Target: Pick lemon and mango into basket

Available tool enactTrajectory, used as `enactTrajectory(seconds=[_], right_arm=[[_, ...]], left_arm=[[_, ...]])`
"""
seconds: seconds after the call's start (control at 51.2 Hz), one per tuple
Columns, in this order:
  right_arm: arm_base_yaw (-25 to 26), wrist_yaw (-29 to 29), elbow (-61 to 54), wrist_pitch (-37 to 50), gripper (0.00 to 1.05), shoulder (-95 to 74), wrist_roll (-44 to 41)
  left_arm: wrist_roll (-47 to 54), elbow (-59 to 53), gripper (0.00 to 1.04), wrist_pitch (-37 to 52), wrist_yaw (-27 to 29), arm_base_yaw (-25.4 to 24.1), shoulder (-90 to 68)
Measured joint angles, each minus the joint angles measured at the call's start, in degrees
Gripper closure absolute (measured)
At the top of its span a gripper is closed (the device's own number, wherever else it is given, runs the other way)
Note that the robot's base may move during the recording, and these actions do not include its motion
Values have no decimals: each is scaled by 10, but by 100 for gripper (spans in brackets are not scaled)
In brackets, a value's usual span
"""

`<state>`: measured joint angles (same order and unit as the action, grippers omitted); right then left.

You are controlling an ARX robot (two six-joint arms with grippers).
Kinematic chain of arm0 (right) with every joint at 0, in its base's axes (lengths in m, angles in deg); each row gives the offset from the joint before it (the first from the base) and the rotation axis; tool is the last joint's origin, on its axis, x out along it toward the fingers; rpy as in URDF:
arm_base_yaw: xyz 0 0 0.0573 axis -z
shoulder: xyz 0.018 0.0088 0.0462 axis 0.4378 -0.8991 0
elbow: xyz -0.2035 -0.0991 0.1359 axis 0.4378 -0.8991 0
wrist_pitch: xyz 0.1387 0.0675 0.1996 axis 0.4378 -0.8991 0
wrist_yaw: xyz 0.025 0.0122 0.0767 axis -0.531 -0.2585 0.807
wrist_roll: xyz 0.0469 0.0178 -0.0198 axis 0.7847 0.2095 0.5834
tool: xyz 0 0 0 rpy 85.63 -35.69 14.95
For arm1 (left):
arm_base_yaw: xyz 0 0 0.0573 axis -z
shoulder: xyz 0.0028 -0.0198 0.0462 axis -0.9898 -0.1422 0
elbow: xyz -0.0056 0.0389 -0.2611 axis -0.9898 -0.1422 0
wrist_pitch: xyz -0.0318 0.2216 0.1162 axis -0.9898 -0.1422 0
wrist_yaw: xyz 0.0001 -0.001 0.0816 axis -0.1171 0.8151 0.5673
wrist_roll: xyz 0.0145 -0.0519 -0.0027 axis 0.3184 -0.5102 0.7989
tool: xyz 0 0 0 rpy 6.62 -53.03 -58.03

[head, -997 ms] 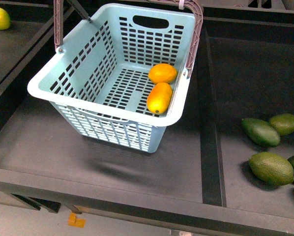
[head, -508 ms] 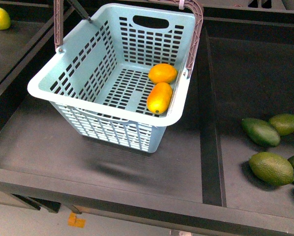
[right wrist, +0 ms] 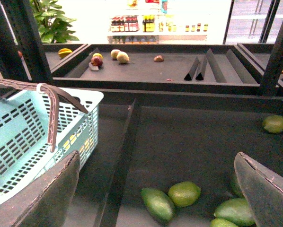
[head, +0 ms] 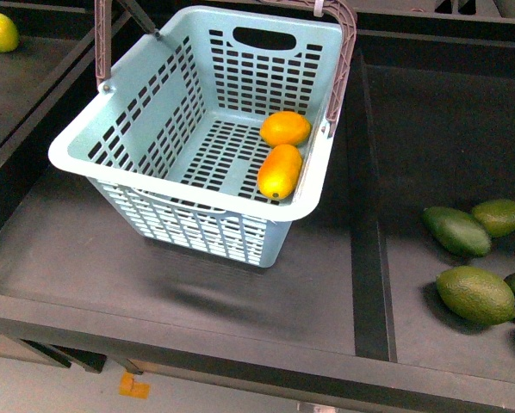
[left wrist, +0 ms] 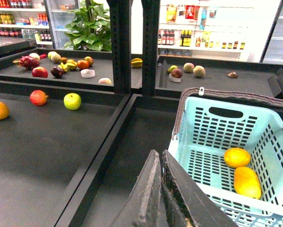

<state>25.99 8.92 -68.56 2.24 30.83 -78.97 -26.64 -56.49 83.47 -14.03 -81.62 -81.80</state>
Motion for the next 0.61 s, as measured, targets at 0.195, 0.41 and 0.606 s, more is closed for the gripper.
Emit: enactTrajectory(seconds=[0.195,0.41,0.606], right_arm=[[0,0,0,0,9,0,0],[0,0,0,0,9,0,0],[0,0,0,0,9,0,0]], left_arm=[[0,0,80,0,0,0,0],[0,0,41,0,0,0,0],[0,0,6,0,0,0,0]])
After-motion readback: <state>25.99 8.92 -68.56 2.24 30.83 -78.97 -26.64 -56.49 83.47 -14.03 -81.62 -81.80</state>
